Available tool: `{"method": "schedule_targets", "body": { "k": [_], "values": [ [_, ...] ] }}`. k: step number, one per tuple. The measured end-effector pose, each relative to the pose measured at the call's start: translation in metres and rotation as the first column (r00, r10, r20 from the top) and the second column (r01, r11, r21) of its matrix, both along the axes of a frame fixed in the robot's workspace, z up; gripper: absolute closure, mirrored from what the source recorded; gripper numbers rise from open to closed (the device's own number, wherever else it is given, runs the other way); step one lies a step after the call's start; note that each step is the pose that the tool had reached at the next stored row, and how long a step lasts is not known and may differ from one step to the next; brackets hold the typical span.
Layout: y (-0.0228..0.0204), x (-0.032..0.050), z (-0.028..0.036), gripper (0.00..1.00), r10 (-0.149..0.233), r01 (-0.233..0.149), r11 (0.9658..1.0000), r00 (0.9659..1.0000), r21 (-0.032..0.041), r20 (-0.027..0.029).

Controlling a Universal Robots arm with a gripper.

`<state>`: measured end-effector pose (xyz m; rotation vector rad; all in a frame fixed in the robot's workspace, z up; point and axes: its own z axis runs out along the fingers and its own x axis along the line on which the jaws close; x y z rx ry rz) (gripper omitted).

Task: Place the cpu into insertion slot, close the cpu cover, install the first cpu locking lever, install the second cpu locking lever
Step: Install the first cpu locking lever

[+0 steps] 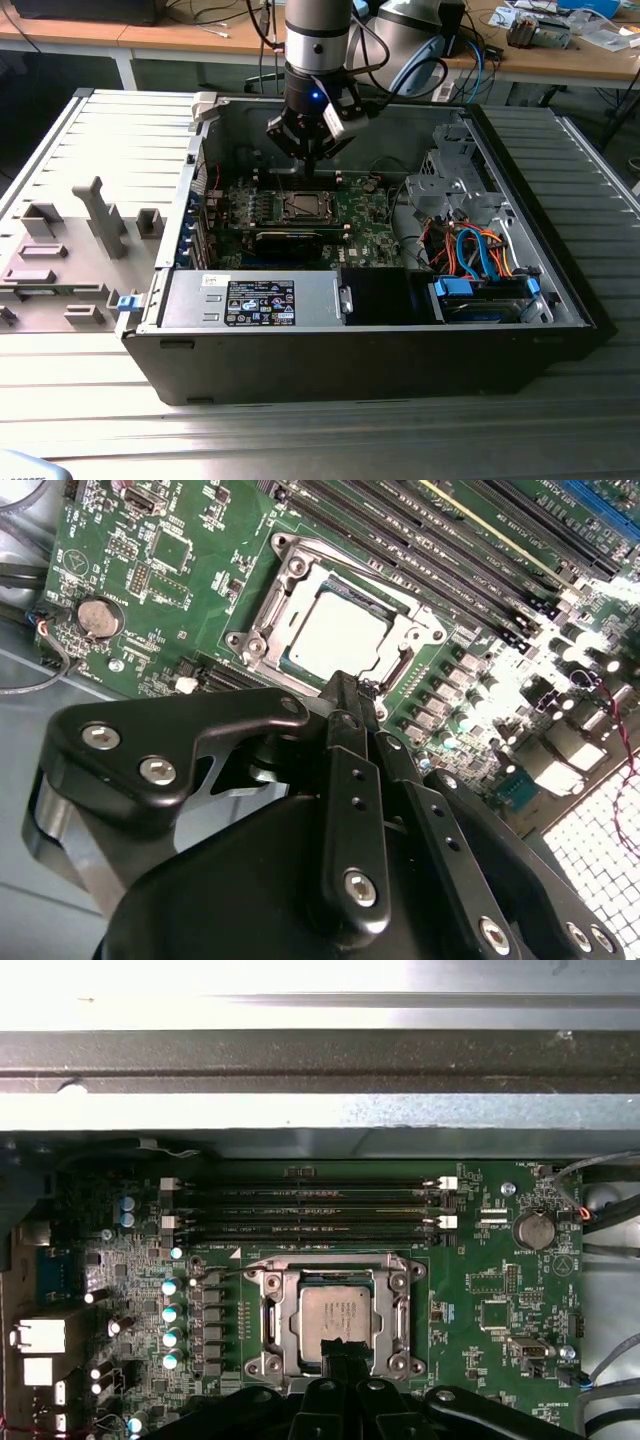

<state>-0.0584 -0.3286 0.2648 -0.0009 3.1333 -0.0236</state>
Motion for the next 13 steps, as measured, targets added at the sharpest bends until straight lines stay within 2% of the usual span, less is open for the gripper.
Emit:
{"method": "schedule_targets", "body": {
  "k": [9,13],
  "values": [
    [-0.0002,-0.0009,0.0001,0.89,0.008,-0.008,1.0000,1.0000,0.0000,-0.0001],
    [-0.0004,-0.0106,0.0000,0.89,0.008,-0.008,1.0000,1.0000,0.0053,0.0013]
  ]
}}
